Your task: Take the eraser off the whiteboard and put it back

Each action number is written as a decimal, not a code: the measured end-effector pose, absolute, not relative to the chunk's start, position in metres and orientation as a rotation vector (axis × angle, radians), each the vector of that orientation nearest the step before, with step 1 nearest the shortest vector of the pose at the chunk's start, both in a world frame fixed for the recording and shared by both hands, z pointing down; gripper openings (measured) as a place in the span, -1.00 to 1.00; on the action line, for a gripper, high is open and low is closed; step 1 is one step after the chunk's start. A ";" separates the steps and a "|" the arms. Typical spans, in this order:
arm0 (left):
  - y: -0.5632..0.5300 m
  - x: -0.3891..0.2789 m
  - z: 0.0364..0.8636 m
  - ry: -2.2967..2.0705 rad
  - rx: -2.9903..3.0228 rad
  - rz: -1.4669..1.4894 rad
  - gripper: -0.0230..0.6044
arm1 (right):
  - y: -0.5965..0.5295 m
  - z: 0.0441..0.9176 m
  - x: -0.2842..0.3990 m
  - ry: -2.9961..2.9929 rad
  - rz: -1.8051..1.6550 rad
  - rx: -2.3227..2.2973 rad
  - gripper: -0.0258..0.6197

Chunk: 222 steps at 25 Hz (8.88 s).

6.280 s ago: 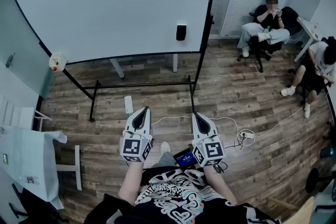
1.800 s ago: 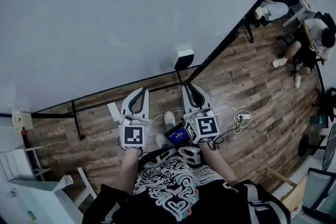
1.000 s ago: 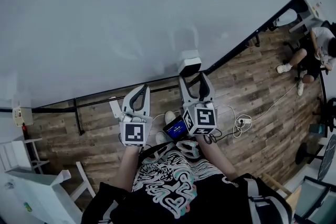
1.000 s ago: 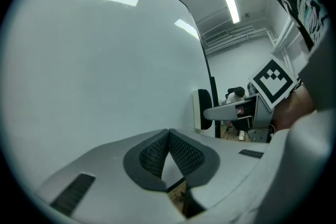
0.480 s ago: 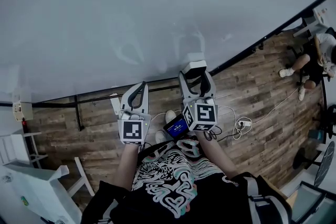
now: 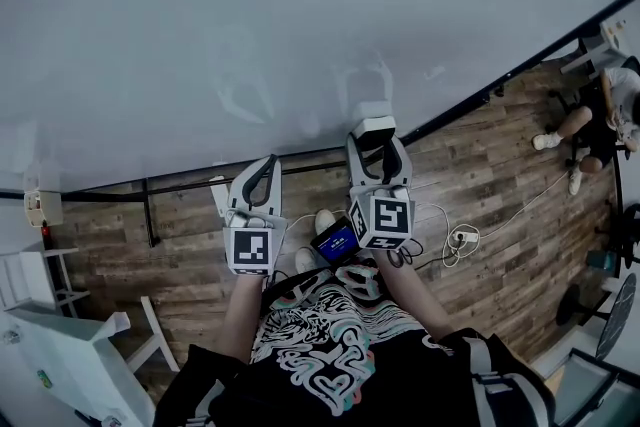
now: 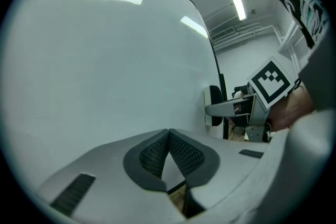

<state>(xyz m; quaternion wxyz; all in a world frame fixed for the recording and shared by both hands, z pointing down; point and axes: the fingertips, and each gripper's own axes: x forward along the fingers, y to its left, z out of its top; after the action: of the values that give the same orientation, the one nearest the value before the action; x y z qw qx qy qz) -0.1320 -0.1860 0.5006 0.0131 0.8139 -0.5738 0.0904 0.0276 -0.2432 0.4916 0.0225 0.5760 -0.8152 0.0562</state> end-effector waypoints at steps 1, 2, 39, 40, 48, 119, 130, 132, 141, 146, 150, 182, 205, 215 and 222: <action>-0.186 -0.132 0.501 -1.787 2.536 0.285 -0.84 | -0.243 0.492 0.027 -2.525 0.172 1.781 -0.13; -0.186 -0.132 0.501 -1.783 2.536 0.293 -0.84 | -0.244 0.492 0.027 -2.526 0.173 1.777 -0.14; -0.117 -0.136 0.468 -1.876 2.581 0.258 -0.84 | -0.143 0.486 0.038 -2.642 0.294 1.688 -0.19; -0.113 -0.135 0.466 -1.876 2.585 0.258 -0.84 | -0.139 0.485 0.040 -2.642 0.292 1.692 -0.19; -0.079 -0.138 0.459 -1.891 2.599 0.208 -0.84 | -0.101 0.472 0.034 -2.666 0.264 1.696 -0.19; -0.149 -0.127 0.458 -1.989 2.460 0.164 -0.84 | -0.188 0.479 0.055 -2.699 0.317 1.626 -0.19; -0.159 -0.138 0.463 -2.008 2.422 0.166 -0.84 | -0.204 0.482 0.048 -2.684 0.298 1.610 -0.19; -0.162 -0.140 0.466 -2.012 2.416 0.191 -0.84 | -0.208 0.482 0.048 -2.684 0.300 1.612 -0.19; -0.177 -0.154 0.467 -2.052 2.390 0.162 -0.84 | -0.228 0.491 0.045 -2.662 0.320 1.607 -0.19; -0.183 -0.152 0.469 -2.049 2.389 0.191 -0.84 | -0.238 0.494 0.043 -2.660 0.321 1.601 -0.19; -0.187 -0.152 0.479 -2.035 2.383 0.218 -0.84 | -0.244 0.498 0.044 -2.646 0.326 1.604 -0.19; -0.186 -0.153 0.473 -2.048 2.400 0.228 -0.84 | -0.247 0.499 0.043 -2.631 0.379 1.654 -0.08; -0.153 -0.134 0.459 -1.977 2.451 0.195 -0.84 | -0.175 0.470 0.051 -2.777 0.302 1.606 -0.54; -0.134 -0.132 0.453 -1.974 2.472 0.128 -0.84 | -0.148 0.469 0.047 -2.833 0.336 1.518 -0.83; -0.124 -0.128 0.446 -1.974 2.496 0.115 -0.84 | -0.135 0.470 0.052 -2.789 0.300 1.535 -0.83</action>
<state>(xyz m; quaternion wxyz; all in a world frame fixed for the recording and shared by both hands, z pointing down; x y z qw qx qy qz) -0.1285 -0.1245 0.4463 -0.0215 0.7837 -0.6198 0.0360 0.0518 -0.1346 0.4696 -0.0283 0.4799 -0.8718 0.0937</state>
